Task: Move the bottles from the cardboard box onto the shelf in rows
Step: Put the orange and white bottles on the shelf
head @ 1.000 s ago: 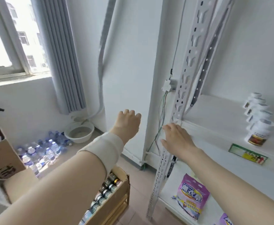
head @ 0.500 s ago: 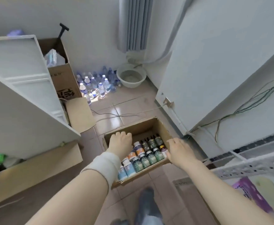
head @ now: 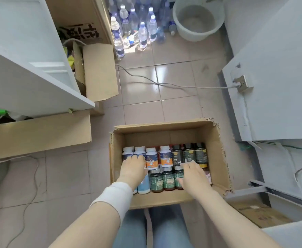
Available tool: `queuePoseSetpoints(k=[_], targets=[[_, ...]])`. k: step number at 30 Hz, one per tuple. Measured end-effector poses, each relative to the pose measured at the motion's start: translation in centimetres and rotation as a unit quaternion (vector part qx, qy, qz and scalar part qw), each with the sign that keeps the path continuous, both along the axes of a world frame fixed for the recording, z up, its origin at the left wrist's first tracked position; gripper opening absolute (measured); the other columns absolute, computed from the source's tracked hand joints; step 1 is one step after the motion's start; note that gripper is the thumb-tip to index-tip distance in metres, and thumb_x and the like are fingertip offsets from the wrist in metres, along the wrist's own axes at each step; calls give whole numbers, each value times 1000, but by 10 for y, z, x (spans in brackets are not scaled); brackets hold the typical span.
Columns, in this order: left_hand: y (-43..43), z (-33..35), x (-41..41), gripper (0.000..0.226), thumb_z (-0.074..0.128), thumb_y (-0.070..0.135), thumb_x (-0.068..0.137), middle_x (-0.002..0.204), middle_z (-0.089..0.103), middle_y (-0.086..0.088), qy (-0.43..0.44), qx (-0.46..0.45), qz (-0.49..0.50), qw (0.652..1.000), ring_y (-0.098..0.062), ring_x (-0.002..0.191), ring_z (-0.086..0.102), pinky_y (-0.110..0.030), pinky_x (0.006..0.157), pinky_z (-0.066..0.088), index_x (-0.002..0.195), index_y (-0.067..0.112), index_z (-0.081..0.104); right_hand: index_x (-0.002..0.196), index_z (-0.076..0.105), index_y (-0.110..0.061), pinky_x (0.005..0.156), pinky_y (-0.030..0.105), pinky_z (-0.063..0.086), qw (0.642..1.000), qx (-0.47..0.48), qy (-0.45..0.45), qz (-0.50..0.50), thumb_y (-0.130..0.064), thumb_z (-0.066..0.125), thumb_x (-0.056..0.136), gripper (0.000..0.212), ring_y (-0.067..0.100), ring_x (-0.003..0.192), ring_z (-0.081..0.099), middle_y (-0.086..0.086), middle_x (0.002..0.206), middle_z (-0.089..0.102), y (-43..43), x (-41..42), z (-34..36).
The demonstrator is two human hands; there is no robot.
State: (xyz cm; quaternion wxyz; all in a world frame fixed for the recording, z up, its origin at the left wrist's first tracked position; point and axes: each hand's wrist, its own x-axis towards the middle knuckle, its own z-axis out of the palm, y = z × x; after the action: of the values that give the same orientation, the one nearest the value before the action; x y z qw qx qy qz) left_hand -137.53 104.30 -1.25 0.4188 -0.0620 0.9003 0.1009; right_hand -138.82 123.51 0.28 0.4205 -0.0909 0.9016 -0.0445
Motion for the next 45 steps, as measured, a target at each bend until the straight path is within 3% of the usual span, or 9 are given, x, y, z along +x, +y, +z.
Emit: queuePoseSetpoints(k=[4,8,13,24,28,34,40,43,45], targets=[[-4,-56,-30,50,46,39,95,134,49,-5,48,28,3,998,-24,127,40,-30,104,31,138,15,38,143,30,-9,116,35,16,999,-35,4,32,-40,55,89,67,28,145,14,10,150,30,-14,-33,-66],[-10,-96,-54,48,48,38,94,134,51,-7,24,41,-8,999,-28,129,39,-35,106,31,137,18,41,131,47,-6,100,40,35,995,-62,46,60,-45,66,79,68,37,121,43,18,127,50,-27,-61,-111],[-14,-118,-59,46,44,46,94,136,51,-7,-42,74,-29,996,-27,128,40,-35,105,29,133,20,45,133,41,-17,96,36,34,990,-8,-2,139,-61,57,78,72,29,122,41,8,131,51,-31,-77,-133],[-15,-113,-55,43,65,39,84,120,62,-6,42,180,156,970,-19,124,41,-27,96,34,122,20,61,123,52,-19,90,36,36,989,-145,16,-33,-40,79,65,68,29,116,38,5,117,62,-23,-76,-125],[-23,-79,-46,35,68,26,84,113,65,0,101,268,264,921,-11,104,57,-17,84,43,117,16,62,120,52,-23,92,34,40,960,-237,17,-150,-28,84,63,66,26,112,43,5,114,59,-10,-68,-100],[-19,9,-19,18,65,15,87,98,64,6,142,410,452,779,-5,87,63,-22,74,55,101,21,56,115,45,-31,86,32,50,825,-369,-33,-427,-5,78,71,61,19,98,60,4,113,56,16,-26,-17],[3,105,8,23,60,20,91,95,61,10,140,461,394,782,-2,87,58,-22,77,50,111,16,49,116,49,-21,95,43,50,679,-436,30,-590,-12,83,62,64,20,97,61,4,108,64,30,46,83],[13,143,27,24,53,30,94,97,61,3,106,481,356,795,-11,88,60,-28,78,50,112,15,49,93,61,-12,62,23,58,546,-501,55,-669,-44,92,18,87,7,62,68,-5,71,73,26,94,131],[19,165,42,27,51,35,94,101,63,-6,89,501,320,799,-17,88,62,-34,76,52,111,14,53,88,61,-10,50,19,54,458,-542,71,-701,-37,91,30,71,6,52,66,-4,61,71,19,129,160]])
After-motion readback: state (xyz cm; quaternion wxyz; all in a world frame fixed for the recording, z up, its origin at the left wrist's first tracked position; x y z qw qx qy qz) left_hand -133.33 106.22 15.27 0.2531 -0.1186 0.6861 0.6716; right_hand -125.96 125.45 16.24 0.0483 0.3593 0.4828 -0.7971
